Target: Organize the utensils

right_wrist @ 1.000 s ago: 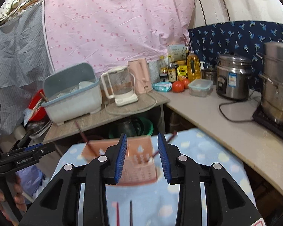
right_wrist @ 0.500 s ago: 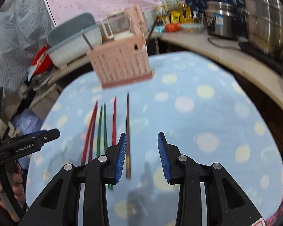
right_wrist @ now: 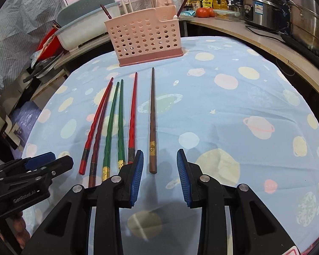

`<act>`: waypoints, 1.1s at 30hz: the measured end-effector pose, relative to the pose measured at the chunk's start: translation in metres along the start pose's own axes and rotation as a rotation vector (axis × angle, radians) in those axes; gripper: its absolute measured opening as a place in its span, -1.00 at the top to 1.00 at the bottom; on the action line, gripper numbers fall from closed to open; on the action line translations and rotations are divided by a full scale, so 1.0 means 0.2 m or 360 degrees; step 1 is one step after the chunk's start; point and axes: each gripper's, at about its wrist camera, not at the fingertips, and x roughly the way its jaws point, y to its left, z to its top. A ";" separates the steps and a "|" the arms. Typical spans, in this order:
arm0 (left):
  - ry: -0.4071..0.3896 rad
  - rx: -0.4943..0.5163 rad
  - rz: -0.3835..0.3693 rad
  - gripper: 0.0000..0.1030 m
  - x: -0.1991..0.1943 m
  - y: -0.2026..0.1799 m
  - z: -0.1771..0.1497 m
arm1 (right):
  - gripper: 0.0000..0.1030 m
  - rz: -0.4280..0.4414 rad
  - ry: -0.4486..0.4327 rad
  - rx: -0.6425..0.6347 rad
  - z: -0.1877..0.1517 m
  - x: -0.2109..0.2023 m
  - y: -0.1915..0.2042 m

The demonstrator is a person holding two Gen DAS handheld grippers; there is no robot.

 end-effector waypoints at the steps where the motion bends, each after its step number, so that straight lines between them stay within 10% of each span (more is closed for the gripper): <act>1: -0.0002 0.0006 -0.0001 -0.02 0.00 0.00 0.00 | 0.42 -0.0001 0.0004 -0.0001 0.00 0.01 0.00; 20: -0.0013 0.0082 0.0054 0.04 0.12 -0.08 0.03 | 0.81 -0.0043 0.0040 -0.0038 0.00 0.11 0.01; 27: -0.0001 0.0078 0.0023 0.80 0.11 -0.06 0.02 | 0.85 -0.0032 0.0039 -0.0028 -0.01 0.10 0.01; 33: 0.0027 0.0051 -0.0029 0.85 0.08 -0.04 0.02 | 0.86 -0.0013 0.0028 -0.0011 -0.04 0.05 -0.01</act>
